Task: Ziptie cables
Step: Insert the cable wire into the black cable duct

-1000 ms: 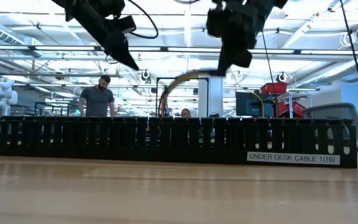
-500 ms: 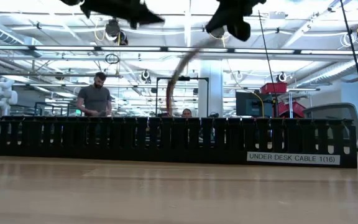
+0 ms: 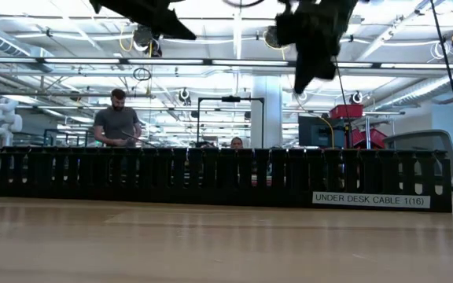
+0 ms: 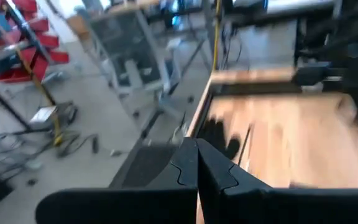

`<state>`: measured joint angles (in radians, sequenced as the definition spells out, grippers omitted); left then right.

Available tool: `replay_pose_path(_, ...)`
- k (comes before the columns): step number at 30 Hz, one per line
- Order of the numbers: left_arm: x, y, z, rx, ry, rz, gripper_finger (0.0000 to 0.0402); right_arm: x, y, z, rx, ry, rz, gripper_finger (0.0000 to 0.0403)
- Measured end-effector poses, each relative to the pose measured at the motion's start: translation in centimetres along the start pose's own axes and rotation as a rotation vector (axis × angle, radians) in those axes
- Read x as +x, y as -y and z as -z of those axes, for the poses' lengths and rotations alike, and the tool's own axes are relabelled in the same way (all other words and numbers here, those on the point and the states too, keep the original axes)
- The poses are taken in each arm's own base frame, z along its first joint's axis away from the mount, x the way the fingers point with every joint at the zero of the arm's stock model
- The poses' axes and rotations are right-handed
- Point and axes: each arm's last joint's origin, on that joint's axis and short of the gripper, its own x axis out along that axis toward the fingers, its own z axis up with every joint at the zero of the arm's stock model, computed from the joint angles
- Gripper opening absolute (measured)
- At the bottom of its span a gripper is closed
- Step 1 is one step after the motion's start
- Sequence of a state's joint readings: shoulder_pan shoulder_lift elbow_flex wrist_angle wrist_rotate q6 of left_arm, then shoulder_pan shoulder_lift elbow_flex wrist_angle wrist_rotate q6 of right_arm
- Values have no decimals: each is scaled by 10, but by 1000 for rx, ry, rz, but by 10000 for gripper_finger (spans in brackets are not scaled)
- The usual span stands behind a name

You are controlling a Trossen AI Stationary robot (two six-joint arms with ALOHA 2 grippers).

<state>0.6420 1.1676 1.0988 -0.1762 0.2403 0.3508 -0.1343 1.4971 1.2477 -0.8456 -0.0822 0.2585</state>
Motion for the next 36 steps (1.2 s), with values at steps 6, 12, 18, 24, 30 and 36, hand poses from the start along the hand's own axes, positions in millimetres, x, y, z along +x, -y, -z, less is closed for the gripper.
replay_pose_path(6,-17,-2,1,58,-73,-73,0,72,-30,8,-261,-70,-57,94)
replay_pose_path(12,-27,-6,8,43,-158,-112,0,123,-40,25,-214,-243,-27,187)
replay_pose_path(18,-28,-7,15,47,-215,-112,0,135,-50,32,-221,-268,-21,243)
replay_pose_path(24,-28,-6,17,59,-220,-110,0,149,-49,38,-216,-293,79,235)
replay_pose_path(30,-28,-7,17,58,-221,-111,0,165,-49,42,-224,-319,87,186)
replay_pose_path(36,-28,-7,17,57,-223,-115,0,176,-46,43,-214,-346,80,25)
